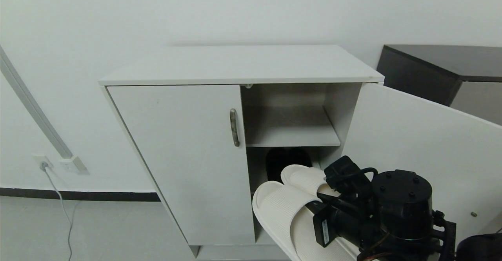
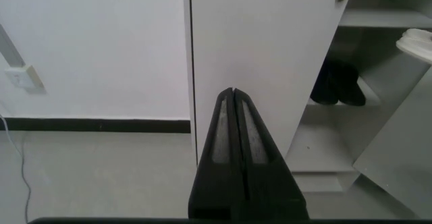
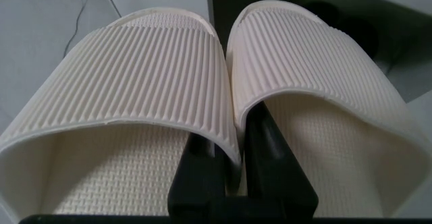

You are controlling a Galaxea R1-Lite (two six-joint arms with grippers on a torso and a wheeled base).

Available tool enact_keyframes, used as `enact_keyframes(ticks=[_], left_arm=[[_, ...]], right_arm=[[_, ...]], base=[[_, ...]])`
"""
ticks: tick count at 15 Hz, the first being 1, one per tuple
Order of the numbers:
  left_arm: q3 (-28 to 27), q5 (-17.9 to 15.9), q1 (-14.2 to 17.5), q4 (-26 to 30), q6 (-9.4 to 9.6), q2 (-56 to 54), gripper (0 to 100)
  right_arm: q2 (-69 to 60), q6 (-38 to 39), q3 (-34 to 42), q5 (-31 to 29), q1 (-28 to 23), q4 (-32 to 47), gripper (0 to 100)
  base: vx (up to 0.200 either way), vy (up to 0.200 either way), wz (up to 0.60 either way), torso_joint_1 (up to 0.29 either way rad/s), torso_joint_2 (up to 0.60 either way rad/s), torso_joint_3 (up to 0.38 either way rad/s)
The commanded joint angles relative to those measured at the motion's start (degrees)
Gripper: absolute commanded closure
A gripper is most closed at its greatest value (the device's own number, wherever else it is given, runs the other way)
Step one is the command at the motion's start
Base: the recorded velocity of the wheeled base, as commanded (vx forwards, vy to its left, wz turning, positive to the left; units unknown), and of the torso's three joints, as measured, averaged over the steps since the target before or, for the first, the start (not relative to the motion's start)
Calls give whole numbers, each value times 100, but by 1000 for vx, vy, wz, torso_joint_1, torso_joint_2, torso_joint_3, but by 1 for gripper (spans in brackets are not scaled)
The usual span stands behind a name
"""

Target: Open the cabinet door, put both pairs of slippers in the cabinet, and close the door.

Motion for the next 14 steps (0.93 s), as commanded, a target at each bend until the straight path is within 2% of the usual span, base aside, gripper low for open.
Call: enact_keyframes(ticks=[1, 8, 14], left_arm=[[0, 4, 1, -1, 4, -2, 100], [0, 4, 1, -1, 4, -2, 100], [0, 4, 1, -1, 4, 7, 100]], right_arm=[[31, -1, -2, -2, -2, -7, 100], [31, -1, 24, -2, 6, -15, 100], [75, -1, 42, -11, 15, -15, 100]], base=[[0, 0, 0, -105, 461, 349], [0, 0, 0, -49, 432, 376], [0, 0, 0, 0, 64, 59]])
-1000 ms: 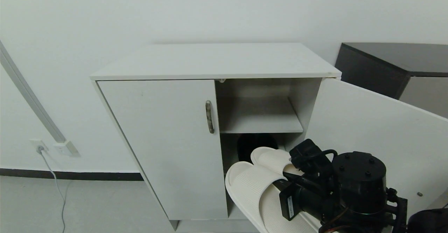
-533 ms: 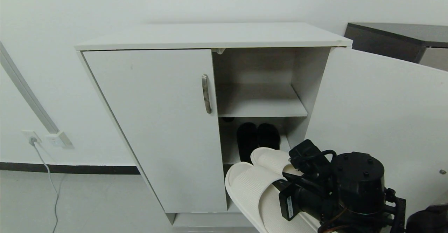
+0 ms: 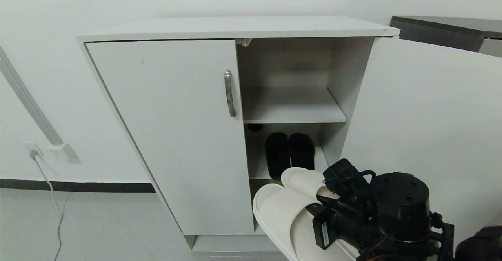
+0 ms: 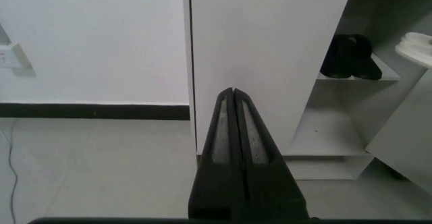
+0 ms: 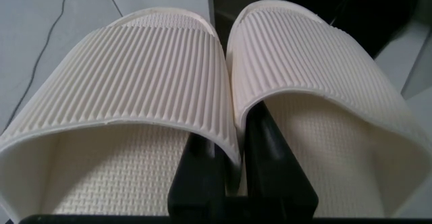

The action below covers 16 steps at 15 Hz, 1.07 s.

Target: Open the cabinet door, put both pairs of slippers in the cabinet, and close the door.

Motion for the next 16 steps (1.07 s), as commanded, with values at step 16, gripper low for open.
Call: enact_keyframes(ticks=[16], left_arm=[[0, 4, 1, -1, 1, -2, 100]], right_arm=[[912, 606, -1661, -2989, 620, 1292, 100]], base=[[0, 0, 0, 0, 0, 0]])
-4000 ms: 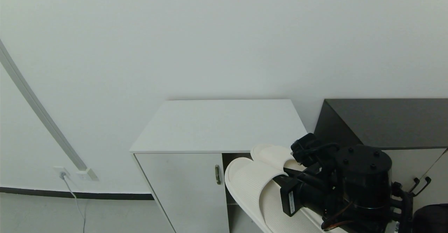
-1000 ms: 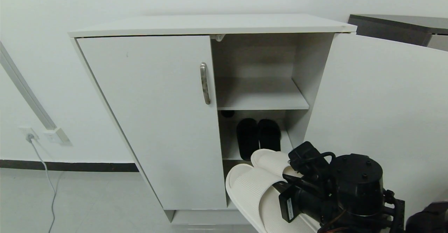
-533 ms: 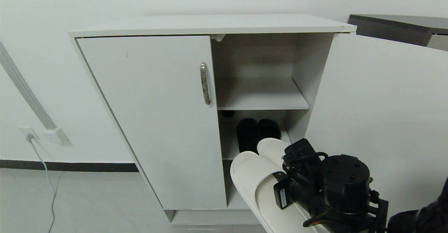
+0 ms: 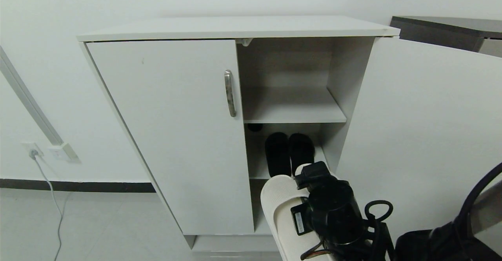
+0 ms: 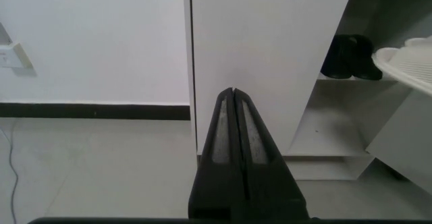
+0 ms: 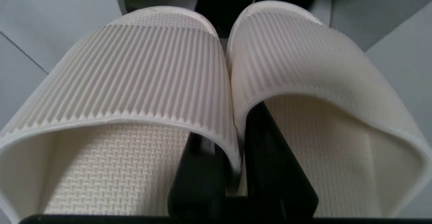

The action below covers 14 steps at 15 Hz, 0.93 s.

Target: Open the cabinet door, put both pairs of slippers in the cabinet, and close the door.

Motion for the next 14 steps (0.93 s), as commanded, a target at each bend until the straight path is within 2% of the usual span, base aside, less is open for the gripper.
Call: enact_keyframes(ticks=[1, 5, 7, 14], left_arm=[[0, 6, -7, -1, -2, -2, 100], [0, -3, 1, -1, -2, -2, 100], [0, -3, 1, -1, -2, -2, 100], [0, 6, 1, -1, -2, -2, 100]], right_arm=[[-91, 441, -914, -447, -17, 903, 100], [-469, 678, -2092, -649, -140, 2450, 100], [-566, 678, -2575, -684, -157, 2871, 100], [-522, 380, -3173, -755, -280, 3047, 100]], base=[[0, 0, 0, 0, 0, 0], [0, 0, 0, 0, 0, 0], [0, 0, 0, 0, 0, 0], [0, 0, 0, 0, 0, 0]])
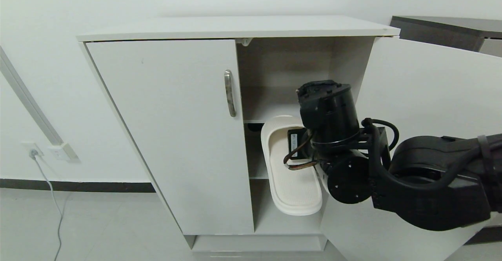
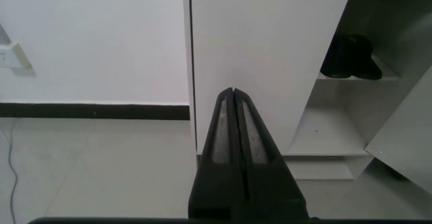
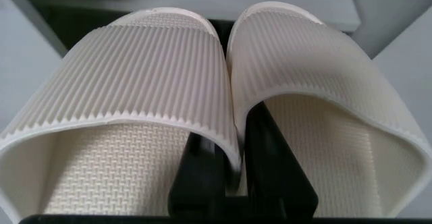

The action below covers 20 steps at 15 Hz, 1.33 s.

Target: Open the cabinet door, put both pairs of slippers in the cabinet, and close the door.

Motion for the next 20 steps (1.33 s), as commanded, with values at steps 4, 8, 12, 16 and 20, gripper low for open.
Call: enact_keyframes(ticks=[4, 8, 12, 16, 20], left_arm=[[0, 4, 1, -1, 7, -2, 100], [0, -5, 1, -1, -2, -2, 100], [0, -14, 1, -1, -2, 7, 100], [0, -14, 1, -1, -2, -2, 100], [0, 4, 1, -1, -2, -2, 100]], right_arm=[[63, -76, -157, 9, -43, -15, 100], [115, -85, -157, 18, -52, -24, 100], [115, -94, -166, 18, -61, -33, 100], [195, -94, -228, 18, -61, -24, 100], [397, -181, -403, 44, -122, -59, 100]], base=[[0, 0, 0, 0, 0, 0], [0, 0, 0, 0, 0, 0], [200, 0, 0, 0, 6, 5], [200, 0, 0, 6, 1, 5], [50, 0, 0, 1, 1, 1]])
